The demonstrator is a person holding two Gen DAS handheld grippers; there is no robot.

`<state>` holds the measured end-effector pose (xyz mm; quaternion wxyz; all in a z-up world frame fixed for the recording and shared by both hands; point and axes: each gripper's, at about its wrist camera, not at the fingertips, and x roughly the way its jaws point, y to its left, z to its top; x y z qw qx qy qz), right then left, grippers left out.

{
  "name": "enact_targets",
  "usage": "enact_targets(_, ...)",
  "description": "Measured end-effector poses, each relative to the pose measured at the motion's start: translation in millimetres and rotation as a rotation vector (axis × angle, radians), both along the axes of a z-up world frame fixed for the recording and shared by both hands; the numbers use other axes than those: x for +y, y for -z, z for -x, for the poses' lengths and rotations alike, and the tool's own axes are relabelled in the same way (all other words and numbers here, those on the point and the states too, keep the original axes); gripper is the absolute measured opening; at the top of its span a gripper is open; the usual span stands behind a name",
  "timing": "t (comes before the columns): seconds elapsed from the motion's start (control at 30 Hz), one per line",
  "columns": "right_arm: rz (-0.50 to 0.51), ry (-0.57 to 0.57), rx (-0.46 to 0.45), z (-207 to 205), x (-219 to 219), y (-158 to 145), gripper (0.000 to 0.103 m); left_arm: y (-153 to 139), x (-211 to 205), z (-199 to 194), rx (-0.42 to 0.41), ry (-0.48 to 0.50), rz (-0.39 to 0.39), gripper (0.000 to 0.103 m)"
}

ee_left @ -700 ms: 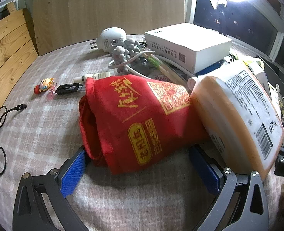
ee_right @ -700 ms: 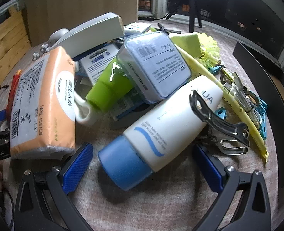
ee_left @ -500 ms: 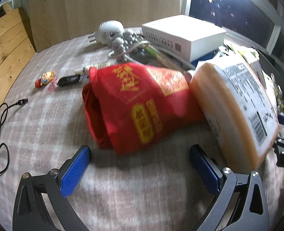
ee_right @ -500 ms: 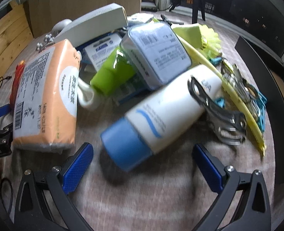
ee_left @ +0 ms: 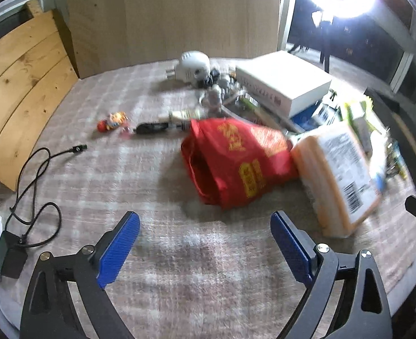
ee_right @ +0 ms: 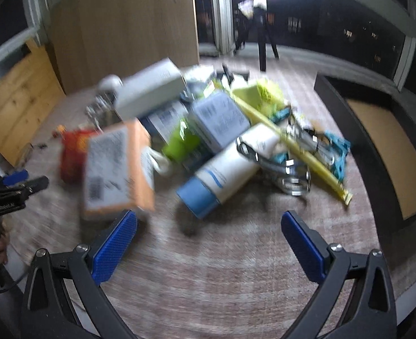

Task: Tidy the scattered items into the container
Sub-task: 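Move the left tool toward the orange-wrapped package on the pile, then grasp the orange-wrapped package with the left tool and lift it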

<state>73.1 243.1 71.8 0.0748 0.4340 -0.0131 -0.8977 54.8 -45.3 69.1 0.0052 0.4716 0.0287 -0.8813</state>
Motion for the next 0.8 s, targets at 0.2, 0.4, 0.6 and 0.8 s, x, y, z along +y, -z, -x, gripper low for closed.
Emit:
enact_targets(0.2, -0.017, -0.042, 0.025, 11.9, -18.0, -25.6, 0.101, -20.6, 13.7, 1.0, 0.019, 0.015, -0.037, 0.077)
enact_targets(0.4, 0.008, -0.137, 0.006, 25.9, -34.0, -28.3, 0.078, -24.0, 41.8, 2.0, 0.014, 0.056, -0.099, 0.066)
enact_targets(0.6, 0.076, -0.254, -0.093, 55.4, -40.7, -6.8, 0.066, -13.8, 62.9, 8.1, -0.018, 0.041, -0.193, 0.052)
enact_targets(0.8, 0.093, -0.352, -0.170, 81.3, -44.9, 9.8, 0.061, 2.3, 81.8, 19.1, -0.076, -0.007, -0.279, 0.046)
